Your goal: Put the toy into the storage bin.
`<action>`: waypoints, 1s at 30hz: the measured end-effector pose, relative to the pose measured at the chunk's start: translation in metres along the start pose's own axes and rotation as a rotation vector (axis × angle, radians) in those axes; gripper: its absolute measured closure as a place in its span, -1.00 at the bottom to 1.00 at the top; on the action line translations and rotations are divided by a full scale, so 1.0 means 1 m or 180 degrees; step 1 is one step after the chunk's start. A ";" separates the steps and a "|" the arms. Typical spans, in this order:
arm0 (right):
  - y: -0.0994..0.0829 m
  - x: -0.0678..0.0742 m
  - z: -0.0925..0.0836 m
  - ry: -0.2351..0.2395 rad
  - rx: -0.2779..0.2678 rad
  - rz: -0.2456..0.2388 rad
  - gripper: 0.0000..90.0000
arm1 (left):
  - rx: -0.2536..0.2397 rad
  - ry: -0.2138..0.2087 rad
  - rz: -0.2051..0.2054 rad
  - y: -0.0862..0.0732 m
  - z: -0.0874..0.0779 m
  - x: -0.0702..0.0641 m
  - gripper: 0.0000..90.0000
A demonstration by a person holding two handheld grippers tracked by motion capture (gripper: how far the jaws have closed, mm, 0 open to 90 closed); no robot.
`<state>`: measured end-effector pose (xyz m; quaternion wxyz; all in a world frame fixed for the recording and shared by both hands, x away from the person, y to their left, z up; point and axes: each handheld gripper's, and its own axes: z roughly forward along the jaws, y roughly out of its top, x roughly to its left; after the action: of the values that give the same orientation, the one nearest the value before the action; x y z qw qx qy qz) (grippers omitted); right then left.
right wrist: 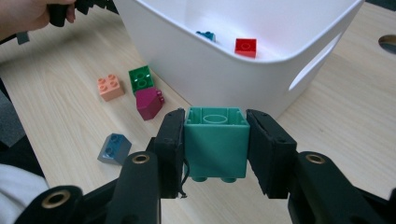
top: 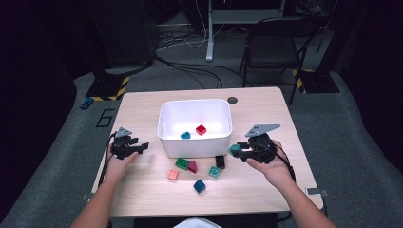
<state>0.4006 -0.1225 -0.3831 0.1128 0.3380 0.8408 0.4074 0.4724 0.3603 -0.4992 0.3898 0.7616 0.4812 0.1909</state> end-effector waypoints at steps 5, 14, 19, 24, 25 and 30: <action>0.017 0.000 -0.002 0.0016 -0.0026 -0.0050 0.30 | 0.0002 -0.0002 0.0006 0.000 0.000 0.001 -0.15; 0.040 0.000 0.001 0.0047 -0.0064 -0.0089 0.30 | 0.0017 -0.0004 0.0012 0.000 -0.001 0.001 -0.15; 0.051 -0.001 0.006 0.0058 -0.0080 -0.0097 0.30 | 0.0016 0.0000 0.0012 0.000 -0.001 0.001 -0.15; 0.064 -0.001 0.009 0.0067 -0.0125 -0.0120 0.30 | 0.0019 -0.0002 0.0019 0.000 -0.002 0.001 -0.15; 0.067 -0.001 0.011 0.0066 -0.0131 -0.0137 0.30 | 0.0020 -0.0005 0.0018 0.000 -0.002 0.001 -0.15; 0.081 0.000 0.019 0.0069 -0.0121 -0.0182 0.30 | 0.0024 -0.0006 0.0011 0.000 -0.002 0.001 -0.16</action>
<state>0.4483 -0.0754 -0.3341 0.1217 0.3073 0.8434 0.4235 0.4720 0.3622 -0.4982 0.3870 0.7641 0.4802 0.1890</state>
